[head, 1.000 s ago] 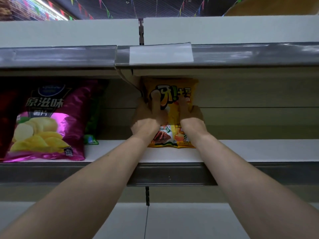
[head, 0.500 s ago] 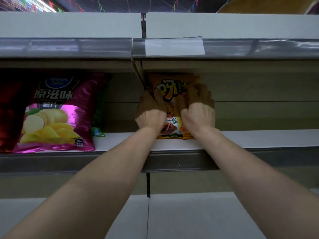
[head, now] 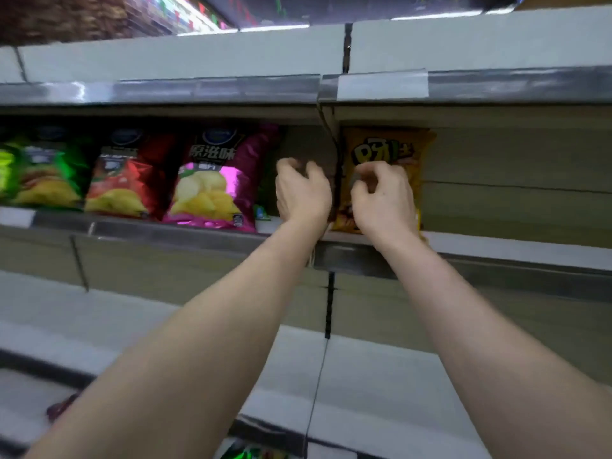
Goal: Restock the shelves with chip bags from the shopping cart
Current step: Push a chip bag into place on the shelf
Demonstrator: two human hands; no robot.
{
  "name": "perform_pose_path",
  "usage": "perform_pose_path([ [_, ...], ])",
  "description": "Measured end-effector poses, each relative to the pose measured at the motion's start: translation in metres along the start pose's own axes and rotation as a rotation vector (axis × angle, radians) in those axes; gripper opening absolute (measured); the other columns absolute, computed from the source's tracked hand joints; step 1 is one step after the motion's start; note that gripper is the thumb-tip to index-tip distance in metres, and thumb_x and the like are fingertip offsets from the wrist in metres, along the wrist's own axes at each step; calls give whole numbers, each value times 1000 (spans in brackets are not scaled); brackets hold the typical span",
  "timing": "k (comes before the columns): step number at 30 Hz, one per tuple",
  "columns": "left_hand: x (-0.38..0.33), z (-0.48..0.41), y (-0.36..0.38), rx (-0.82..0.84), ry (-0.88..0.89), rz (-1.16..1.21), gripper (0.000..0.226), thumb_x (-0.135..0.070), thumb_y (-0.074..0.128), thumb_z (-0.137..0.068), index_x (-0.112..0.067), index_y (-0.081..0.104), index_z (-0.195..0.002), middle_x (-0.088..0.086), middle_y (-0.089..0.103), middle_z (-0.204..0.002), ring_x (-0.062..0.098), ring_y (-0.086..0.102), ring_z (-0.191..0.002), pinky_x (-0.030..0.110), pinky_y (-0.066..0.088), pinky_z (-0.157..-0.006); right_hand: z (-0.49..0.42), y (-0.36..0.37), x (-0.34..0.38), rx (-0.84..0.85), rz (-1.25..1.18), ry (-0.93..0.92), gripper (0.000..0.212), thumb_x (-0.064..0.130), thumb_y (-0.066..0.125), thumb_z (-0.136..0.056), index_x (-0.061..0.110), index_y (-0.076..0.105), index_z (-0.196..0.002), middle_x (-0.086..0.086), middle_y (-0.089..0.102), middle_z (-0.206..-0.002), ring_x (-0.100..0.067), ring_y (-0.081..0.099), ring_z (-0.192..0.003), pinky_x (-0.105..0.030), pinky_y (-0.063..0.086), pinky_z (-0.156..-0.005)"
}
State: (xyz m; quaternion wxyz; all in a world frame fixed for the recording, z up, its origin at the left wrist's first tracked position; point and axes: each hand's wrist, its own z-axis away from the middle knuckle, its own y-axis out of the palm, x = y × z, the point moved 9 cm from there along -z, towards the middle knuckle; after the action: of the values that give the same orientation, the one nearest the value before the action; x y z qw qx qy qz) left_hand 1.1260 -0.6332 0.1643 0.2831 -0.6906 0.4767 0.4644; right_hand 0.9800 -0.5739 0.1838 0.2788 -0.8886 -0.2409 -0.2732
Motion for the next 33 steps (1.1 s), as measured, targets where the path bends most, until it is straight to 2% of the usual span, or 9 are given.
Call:
perform_pose_path([
  [3,21,20,-42,-105,-87,118,9,-24,52,-93,-20,52,-102,3,62,-101,28,62,-98,44,51,-91,35,20,5,118,-162,64,25,15,52,-94,22,63,-115,-2,57,-122,-17,55,-112,-30,45,-98],
  [7,73,56,-111,-254,-253,175,5,-20,52,-90,-17,50,-94,14,64,-105,37,63,-100,52,51,-91,97,60,22,303,-329,127,19,12,54,-92,26,62,-103,0,64,-114,-15,58,-104,-25,46,-91],
  [10,102,87,-172,-365,-351,175,10,-19,50,-93,-14,50,-101,8,61,-105,34,62,-102,48,51,-93,150,90,38,427,-460,199,19,10,54,-93,26,61,-100,4,63,-105,-10,56,-96,-15,40,-73],
  [14,121,126,-261,-536,-417,144,16,-22,50,-92,-17,50,-107,4,60,-106,27,62,-94,45,53,-90,225,126,74,595,-577,250,24,9,53,-91,19,67,-107,6,63,-99,-10,57,-96,-19,41,-82],
  [18,138,166,-349,-690,-479,129,17,-22,50,-95,-19,49,-112,3,58,-104,18,58,-83,32,51,-72,300,159,124,799,-660,251,23,8,52,-93,21,65,-107,10,61,-95,-2,59,-87,-17,44,-82],
  [20,145,185,-396,-774,-503,126,17,-24,51,-96,-20,49,-112,1,57,-102,17,59,-86,34,53,-77,339,177,152,910,-703,251,23,7,51,-94,19,64,-108,11,61,-91,3,61,-81,-12,45,-73],
  [24,153,210,-488,-918,-526,116,18,-24,52,-96,-22,48,-113,3,58,-108,18,59,-90,41,54,-88,408,214,217,1088,-731,193,24,10,53,-95,21,64,-113,11,62,-97,-8,60,-95,-18,47,-80],
  [29,145,224,-607,-1077,-505,70,23,-22,54,-95,-22,47,-117,-3,55,-98,16,58,-86,33,53,-74,487,259,317,1240,-820,138,22,10,54,-95,21,63,-112,8,62,-100,-7,57,-93,-19,44,-79],
  [33,136,231,-703,-1177,-500,36,24,-20,55,-95,-23,48,-117,3,58,-108,23,61,-99,41,53,-92,546,292,390,1305,-874,95,18,12,56,-94,23,64,-106,3,65,-104,-11,59,-98,-17,43,-77],
])
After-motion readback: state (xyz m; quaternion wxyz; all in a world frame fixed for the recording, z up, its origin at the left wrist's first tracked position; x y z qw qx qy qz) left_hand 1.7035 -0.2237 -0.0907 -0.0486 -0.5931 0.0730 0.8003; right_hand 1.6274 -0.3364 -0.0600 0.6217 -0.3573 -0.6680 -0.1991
